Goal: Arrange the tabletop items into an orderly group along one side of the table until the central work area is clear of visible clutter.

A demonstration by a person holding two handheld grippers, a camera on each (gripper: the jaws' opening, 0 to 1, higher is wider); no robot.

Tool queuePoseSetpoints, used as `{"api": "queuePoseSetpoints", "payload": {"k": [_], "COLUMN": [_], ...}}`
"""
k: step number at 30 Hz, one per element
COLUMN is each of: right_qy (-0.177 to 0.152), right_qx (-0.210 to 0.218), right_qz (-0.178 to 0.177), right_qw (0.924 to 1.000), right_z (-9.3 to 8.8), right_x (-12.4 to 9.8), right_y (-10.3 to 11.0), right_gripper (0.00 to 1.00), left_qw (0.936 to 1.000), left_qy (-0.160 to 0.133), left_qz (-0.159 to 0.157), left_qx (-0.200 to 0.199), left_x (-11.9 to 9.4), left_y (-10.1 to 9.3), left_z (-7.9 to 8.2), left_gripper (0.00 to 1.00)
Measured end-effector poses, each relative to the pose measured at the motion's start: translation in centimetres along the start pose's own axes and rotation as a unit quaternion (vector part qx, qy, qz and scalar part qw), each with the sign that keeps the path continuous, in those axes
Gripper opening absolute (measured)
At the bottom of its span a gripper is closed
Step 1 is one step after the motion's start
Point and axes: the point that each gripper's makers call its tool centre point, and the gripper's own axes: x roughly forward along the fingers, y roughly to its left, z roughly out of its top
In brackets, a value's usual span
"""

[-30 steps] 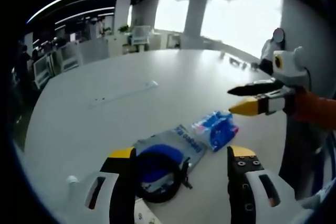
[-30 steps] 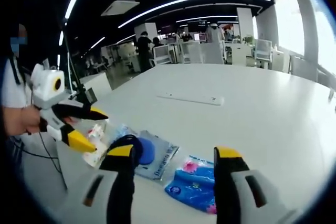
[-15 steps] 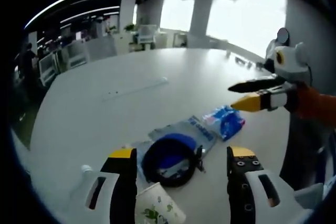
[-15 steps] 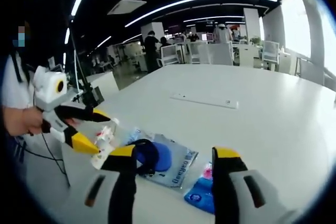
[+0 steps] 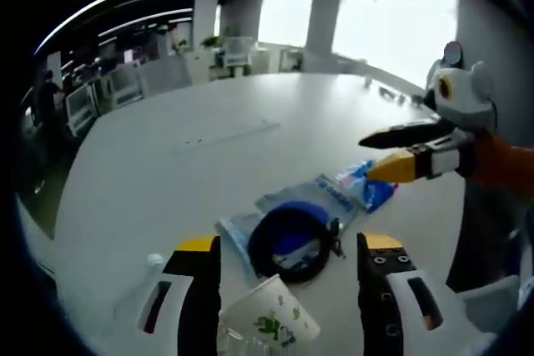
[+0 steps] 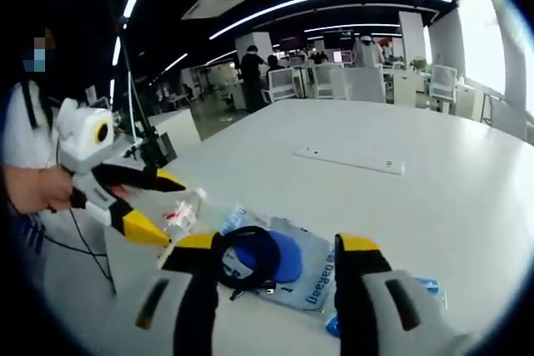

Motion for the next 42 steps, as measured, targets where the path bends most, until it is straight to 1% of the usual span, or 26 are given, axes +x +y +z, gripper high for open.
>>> {"api": "queuePoseSetpoints", "payload": {"k": [6, 11, 13, 20, 29, 38, 42], "right_qy": [0.003, 0.008, 0.011, 0.017, 0.029, 0.041, 0.042], "right_qx": [-0.001, -0.004, -0.006, -0.009, -0.012, -0.016, -0.014], "right_qz": [0.011, 0.019, 0.022, 0.030, 0.036, 0.041, 0.042], "right_qw": [0.9999, 0.9998, 0.9997, 0.9994, 0.9989, 0.9982, 0.9982], "right_z": [0.0, 0.0, -0.1, -0.4, -1.0, -1.9, -2.1], "right_x": [1.1, 2.0, 2.3, 3.2, 4.3, 5.0, 5.1], "right_y": [0.8, 1.2, 1.3, 1.5, 1.5, 1.4, 1.4], "right_gripper": [0.53, 0.52, 0.52, 0.51, 0.50, 0.48, 0.48], "left_qw": [1.0000, 1.0000, 0.9999, 0.9999, 0.9998, 0.9996, 0.9995], "left_qy": [0.005, 0.005, 0.009, 0.008, 0.017, 0.027, 0.032], "left_qz": [0.002, 0.005, 0.007, 0.006, 0.007, 0.006, 0.004], "left_qx": [-0.003, -0.007, -0.003, -0.010, -0.004, 0.002, 0.002], "left_x": [0.0, 0.2, 0.3, 0.7, 1.4, 2.4, 2.7], "left_y": [0.5, 0.9, 1.0, 1.2, 1.3, 1.2, 1.1], "left_z": [-0.4, -0.4, -0.6, -0.7, -1.1, -1.3, -1.5], "left_gripper": [0.61, 0.60, 0.59, 0.60, 0.59, 0.56, 0.56]}}
